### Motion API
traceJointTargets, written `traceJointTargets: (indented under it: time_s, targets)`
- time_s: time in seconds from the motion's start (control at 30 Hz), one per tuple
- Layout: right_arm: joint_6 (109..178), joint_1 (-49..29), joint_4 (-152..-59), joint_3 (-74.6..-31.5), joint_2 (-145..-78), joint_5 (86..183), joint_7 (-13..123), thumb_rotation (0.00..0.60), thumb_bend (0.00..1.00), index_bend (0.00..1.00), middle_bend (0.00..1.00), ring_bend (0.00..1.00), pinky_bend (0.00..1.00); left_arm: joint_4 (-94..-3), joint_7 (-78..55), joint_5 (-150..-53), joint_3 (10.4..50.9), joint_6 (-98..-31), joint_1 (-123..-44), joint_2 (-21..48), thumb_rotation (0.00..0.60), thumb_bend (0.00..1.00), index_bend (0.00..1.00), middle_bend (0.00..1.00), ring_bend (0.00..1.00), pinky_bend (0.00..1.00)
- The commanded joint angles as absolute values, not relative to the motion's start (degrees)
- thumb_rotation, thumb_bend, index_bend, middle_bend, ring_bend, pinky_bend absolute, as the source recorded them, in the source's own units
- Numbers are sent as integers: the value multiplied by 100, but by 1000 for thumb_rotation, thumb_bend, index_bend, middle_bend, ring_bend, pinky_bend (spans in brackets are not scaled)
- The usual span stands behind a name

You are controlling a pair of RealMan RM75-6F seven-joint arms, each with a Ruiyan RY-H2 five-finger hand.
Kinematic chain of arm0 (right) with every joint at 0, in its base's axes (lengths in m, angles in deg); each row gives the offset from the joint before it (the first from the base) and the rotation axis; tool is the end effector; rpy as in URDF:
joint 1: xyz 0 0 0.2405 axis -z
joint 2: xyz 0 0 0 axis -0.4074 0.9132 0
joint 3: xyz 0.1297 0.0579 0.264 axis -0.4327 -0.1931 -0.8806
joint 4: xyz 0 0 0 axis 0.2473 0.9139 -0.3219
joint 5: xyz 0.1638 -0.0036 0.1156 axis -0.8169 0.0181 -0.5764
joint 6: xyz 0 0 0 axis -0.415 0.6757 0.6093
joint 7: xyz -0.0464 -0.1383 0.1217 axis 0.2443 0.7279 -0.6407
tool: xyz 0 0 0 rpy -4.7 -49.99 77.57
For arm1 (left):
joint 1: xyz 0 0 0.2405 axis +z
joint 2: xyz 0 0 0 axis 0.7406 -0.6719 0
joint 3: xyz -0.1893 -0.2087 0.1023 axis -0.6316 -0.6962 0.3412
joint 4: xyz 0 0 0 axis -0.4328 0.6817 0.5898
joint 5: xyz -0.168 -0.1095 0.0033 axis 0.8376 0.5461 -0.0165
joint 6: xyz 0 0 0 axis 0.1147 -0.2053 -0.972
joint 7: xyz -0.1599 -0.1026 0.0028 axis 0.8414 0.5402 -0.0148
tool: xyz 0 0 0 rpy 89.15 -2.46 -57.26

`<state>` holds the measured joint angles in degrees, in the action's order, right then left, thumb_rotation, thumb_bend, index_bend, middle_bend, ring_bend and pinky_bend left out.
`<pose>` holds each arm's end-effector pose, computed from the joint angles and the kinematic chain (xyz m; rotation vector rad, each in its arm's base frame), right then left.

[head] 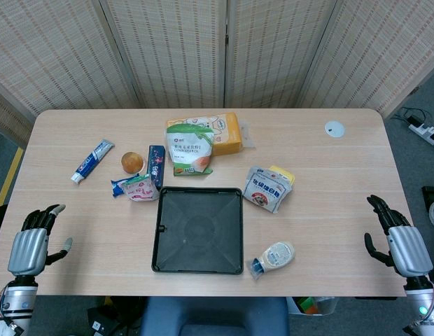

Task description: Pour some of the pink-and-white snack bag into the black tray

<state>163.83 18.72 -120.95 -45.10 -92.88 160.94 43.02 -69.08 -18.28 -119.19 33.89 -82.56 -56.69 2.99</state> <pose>-0.3429 -0.2305 0.1788 1.3800 -1.0502 1.0781 -0.3359 0.2589 0.1331 -1.3356 -0.9742 -0.9166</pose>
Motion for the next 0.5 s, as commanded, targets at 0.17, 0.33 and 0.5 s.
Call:
traceJointTargets:
  time_s: [0.17, 0.33, 0.5]
  targets:
    - [16471, 1922, -12100, -4503, -9270, 16096, 4280, 600, 550, 0, 91, 226, 199, -6696, -1823, -12063, 3401, -8364, -5661, 390, 600, 402, 188, 182, 199, 148]
    - [16622, 2012, -12113, -4491, -9211, 16115, 4196, 600, 550, 0, 91, 227, 198, -6661, -1481, -12094, 3370, -8278, -5707, 415, 600, 402, 197, 188, 211, 163]
    - [16839, 2093, -12133, -4522, -9101, 16174, 4070, 600, 550, 0, 91, 227, 199, -6559, -427, -12023, 3244, -7721, -5980, 437, 600, 401, 211, 215, 260, 254]
